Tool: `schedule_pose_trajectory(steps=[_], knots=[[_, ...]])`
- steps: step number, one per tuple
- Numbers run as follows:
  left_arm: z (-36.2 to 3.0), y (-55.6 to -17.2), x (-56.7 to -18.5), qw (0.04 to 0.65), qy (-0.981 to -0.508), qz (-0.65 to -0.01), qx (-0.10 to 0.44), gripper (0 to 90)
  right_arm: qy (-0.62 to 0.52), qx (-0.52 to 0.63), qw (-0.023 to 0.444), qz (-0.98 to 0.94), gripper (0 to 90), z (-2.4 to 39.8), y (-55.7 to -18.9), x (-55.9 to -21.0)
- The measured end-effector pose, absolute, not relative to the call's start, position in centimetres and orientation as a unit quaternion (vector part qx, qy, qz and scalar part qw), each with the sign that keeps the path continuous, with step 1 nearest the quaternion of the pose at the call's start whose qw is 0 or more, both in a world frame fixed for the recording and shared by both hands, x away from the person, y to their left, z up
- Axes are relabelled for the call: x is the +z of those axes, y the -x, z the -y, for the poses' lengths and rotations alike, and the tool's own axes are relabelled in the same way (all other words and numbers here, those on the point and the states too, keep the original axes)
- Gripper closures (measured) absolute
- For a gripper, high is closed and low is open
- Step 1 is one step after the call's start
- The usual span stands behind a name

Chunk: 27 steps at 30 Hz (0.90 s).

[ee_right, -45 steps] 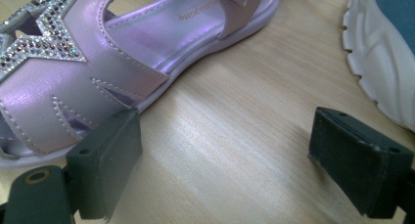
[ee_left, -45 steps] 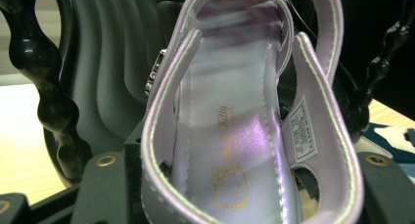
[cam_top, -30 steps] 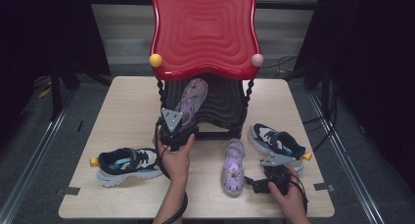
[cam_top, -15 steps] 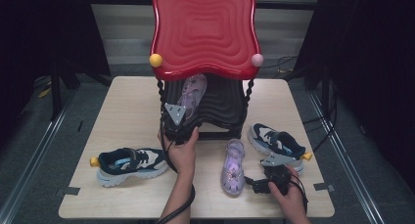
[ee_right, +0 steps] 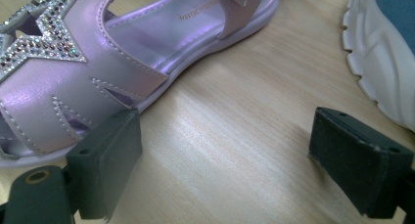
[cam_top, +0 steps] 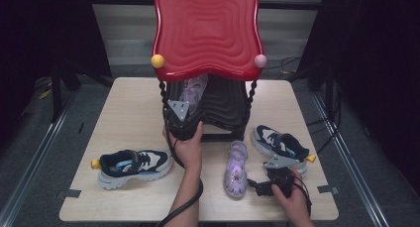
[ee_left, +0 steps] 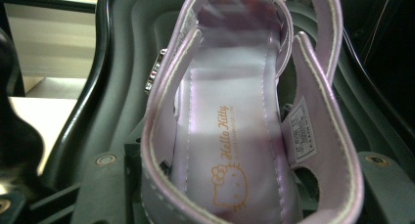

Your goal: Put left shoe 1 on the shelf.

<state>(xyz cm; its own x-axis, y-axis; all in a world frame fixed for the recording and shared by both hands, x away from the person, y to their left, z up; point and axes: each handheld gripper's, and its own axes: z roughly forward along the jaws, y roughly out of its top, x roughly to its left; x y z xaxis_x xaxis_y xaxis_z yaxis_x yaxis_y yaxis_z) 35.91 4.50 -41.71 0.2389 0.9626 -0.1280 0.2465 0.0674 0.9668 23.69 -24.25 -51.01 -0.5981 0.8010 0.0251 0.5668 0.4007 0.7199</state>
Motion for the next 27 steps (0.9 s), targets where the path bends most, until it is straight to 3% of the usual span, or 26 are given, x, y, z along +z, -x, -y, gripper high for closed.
schedule_pose_trajectory(steps=[27], knots=[[-2.5,-38.1,-42.2,0.493,-0.565,-0.548,0.370,37.4,-0.417,0.355,0.165,-0.820,11.6,24.3,-23.7,-51.0]])
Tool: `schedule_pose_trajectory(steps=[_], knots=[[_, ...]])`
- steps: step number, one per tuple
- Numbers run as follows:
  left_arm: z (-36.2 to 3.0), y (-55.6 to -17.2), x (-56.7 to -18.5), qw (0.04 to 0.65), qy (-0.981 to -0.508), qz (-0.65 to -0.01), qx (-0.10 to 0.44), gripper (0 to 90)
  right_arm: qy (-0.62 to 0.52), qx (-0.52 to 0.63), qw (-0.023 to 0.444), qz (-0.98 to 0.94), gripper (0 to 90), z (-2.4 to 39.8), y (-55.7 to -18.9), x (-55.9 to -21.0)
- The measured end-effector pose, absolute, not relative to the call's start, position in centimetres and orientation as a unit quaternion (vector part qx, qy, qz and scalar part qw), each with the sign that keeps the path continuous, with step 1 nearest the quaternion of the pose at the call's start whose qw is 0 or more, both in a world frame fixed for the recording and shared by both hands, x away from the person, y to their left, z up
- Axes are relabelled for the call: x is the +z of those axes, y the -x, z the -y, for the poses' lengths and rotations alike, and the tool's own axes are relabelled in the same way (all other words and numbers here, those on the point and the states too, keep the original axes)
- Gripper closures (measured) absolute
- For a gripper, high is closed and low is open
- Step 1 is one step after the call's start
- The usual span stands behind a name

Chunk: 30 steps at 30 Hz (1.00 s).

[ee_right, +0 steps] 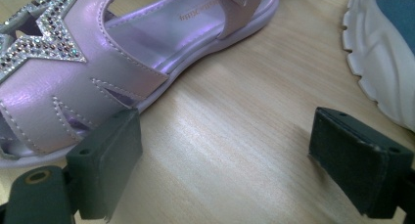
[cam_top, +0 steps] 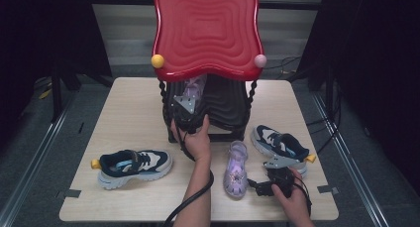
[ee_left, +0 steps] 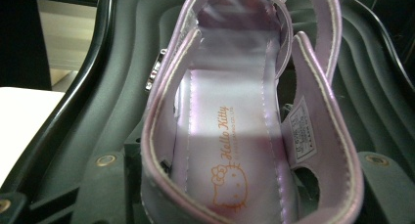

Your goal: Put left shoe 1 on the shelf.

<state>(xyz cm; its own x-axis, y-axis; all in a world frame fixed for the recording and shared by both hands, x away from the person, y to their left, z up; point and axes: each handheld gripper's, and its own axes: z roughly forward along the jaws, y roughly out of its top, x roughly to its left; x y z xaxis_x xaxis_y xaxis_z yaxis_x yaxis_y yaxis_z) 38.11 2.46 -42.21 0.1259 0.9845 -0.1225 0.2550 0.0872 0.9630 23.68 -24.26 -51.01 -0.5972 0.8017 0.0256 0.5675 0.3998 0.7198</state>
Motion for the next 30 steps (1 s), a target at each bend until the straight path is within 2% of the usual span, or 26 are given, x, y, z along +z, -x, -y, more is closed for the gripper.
schedule_pose_trajectory(steps=[14,30], knots=[[-2.1,-39.2,-41.7,0.481,-0.551,-0.561,0.388,37.4,-0.417,0.355,0.164,-0.820,11.6,24.3,-23.7,-51.0],[0.0,-40.0,-41.7,0.455,-0.561,-0.563,0.401,36.2,-0.417,0.355,0.165,-0.820,11.6,24.3,-23.7,-51.0]])
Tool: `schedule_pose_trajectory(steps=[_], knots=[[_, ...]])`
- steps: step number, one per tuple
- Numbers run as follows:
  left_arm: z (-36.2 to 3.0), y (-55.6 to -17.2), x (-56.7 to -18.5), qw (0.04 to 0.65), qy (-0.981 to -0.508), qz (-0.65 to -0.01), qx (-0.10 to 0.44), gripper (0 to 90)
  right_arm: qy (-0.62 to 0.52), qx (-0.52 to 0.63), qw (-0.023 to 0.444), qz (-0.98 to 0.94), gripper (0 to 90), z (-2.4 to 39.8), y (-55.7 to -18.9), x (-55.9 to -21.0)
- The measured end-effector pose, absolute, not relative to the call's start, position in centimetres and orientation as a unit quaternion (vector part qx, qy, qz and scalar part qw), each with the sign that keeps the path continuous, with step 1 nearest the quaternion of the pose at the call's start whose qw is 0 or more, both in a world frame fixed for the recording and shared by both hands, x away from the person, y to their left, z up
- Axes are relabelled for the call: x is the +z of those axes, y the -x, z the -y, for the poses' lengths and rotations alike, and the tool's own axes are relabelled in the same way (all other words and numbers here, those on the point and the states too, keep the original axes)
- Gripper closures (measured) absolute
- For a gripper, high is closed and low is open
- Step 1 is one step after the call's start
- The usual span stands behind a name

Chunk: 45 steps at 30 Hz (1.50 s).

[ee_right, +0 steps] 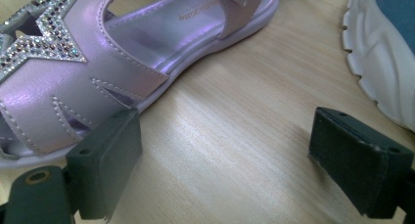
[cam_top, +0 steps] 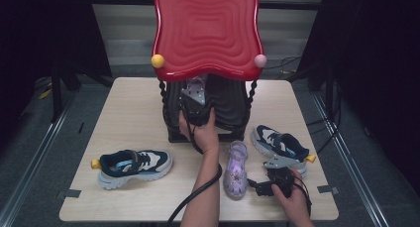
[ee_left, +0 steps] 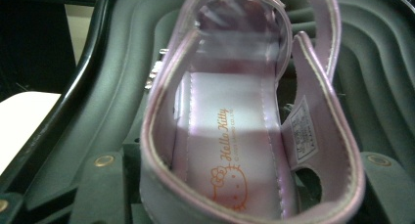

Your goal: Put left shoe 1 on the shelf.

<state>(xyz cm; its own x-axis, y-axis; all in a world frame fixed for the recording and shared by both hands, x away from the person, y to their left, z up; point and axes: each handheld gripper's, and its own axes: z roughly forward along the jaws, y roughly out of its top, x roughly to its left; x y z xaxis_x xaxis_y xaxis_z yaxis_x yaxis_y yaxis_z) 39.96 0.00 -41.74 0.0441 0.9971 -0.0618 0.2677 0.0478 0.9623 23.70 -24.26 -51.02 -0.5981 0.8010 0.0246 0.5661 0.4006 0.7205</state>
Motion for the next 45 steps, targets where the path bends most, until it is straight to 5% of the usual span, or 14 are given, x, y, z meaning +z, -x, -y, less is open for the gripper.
schedule_pose_trajectory(steps=[20,45], knots=[[-0.3,-39.1,-41.9,0.447,-0.614,-0.518,0.393,23.6,-0.416,0.355,0.165,-0.820,11.6,24.3,-23.7,-51.0],[-1.9,-39.0,-40.9,0.459,-0.646,-0.498,0.351,25.8,-0.417,0.355,0.165,-0.820,11.6,24.3,-23.7,-51.0]])
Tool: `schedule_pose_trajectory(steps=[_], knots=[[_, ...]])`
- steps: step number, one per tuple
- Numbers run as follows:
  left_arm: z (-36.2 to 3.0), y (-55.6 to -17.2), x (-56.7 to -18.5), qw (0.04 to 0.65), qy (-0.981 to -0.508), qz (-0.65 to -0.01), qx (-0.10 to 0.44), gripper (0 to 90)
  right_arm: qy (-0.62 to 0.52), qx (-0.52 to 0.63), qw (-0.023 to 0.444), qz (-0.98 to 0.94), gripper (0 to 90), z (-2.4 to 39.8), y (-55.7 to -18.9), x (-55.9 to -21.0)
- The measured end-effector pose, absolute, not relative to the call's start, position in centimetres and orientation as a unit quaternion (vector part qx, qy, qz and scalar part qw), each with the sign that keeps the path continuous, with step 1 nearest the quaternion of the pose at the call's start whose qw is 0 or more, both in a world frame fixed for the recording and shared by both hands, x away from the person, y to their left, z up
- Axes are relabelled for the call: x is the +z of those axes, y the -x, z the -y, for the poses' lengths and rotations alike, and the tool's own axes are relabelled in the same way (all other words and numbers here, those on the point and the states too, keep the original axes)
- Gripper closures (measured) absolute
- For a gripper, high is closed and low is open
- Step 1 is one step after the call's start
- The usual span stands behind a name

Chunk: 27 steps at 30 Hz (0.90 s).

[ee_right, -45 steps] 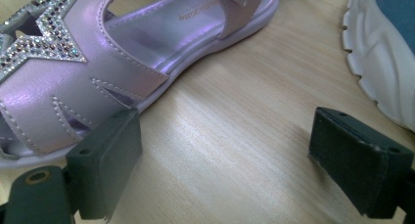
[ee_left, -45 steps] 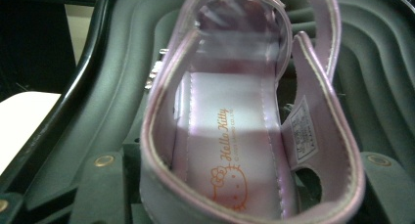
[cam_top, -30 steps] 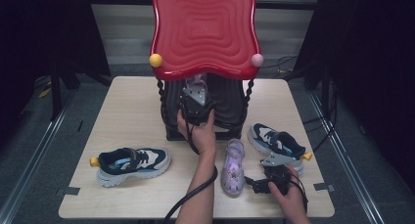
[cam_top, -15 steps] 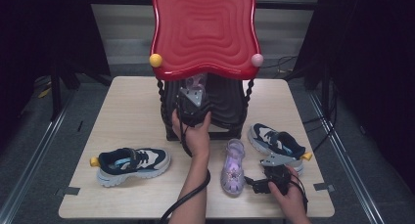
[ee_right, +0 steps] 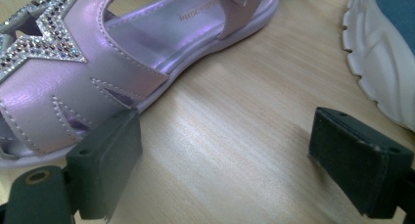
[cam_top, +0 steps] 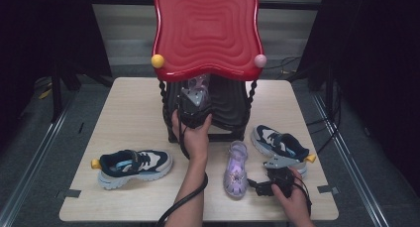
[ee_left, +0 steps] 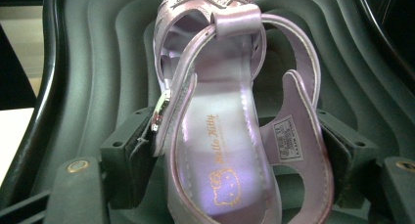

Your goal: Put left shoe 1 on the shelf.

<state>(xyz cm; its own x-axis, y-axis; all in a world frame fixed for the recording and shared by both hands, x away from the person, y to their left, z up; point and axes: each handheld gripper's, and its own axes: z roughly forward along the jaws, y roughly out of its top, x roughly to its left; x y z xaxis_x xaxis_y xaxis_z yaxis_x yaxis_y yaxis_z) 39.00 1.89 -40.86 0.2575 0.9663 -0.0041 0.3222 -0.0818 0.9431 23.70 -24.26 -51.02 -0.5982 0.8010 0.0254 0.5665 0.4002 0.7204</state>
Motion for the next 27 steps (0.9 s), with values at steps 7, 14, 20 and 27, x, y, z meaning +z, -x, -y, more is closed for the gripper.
schedule_pose_trajectory(steps=[7,14,20,27], knots=[[-1.85,-39.13,-40.74,0.466,-0.639,-0.510,0.339,27.0,-0.417,0.355,0.165,-0.820,11.6,24.26,-23.70,-51.01],[-1.74,-39.09,-40.62,0.478,-0.619,-0.532,0.325,31.9,-0.417,0.355,0.166,-0.820,11.6,24.27,-23.70,-51.02],[-1.68,-39.07,-40.78,0.470,-0.629,-0.522,0.334,29.2,-0.417,0.355,0.165,-0.820,11.6,24.26,-23.69,-51.01],[-1.69,-38.86,-41.04,0.452,-0.657,-0.488,0.355,24.8,-0.416,0.355,0.165,-0.820,11.6,24.26,-23.70,-51.02]])
